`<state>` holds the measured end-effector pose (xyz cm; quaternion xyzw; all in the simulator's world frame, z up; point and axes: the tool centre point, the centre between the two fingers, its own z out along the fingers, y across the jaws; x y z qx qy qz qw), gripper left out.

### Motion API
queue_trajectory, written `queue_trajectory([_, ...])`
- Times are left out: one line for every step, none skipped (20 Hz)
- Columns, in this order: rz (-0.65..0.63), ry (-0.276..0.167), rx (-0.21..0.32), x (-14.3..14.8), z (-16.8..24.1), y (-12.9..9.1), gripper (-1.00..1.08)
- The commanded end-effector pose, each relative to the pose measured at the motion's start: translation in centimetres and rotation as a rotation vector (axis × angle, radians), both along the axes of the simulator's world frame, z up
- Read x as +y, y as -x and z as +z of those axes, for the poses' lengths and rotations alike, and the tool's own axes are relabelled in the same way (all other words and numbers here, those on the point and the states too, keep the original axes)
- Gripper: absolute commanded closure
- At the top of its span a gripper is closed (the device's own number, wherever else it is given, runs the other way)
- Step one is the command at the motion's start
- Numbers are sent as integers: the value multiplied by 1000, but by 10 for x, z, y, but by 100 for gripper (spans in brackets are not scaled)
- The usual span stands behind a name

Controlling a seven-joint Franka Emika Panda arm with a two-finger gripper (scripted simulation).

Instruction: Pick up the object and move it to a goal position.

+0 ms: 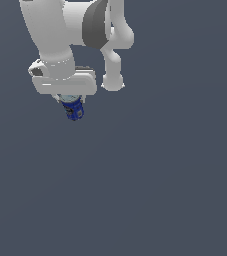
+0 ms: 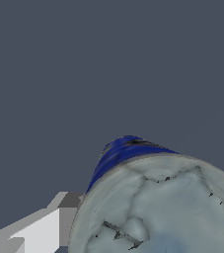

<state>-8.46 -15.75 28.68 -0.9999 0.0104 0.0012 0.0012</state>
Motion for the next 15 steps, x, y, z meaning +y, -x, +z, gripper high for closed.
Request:
queue_trajectory([1, 1, -3, -14, 16, -1, 108])
queue_trajectory([1, 2, -3, -19, 21, -2, 108])
queue_trajectory([1, 2, -3, -23, 25, -2, 108])
queue_trajectory([1, 2, -3, -26, 28, -2, 108])
queue_trajectory([2, 2, -2, -29, 31, -3, 108])
queue_trajectory([2, 2, -2, -32, 34, -3, 108])
queue_trajectory([2, 2, -2, -34, 36, -3, 108])
queue_trajectory([2, 2, -2, -35, 37, -4, 108])
queue_trajectory([2, 2, -2, -37, 38, -4, 108])
queue_trajectory([2, 2, -2, -37, 39, -4, 108])
queue_trajectory([2, 2, -2, -37, 39, -4, 108])
queue_trajectory([2, 2, -2, -37, 39, -4, 108])
queue_trajectory([2, 2, -2, -37, 38, -5, 108])
queue_trajectory([2, 2, -2, -36, 38, -5, 108])
queue_trajectory([2, 2, -2, -36, 37, -5, 108])
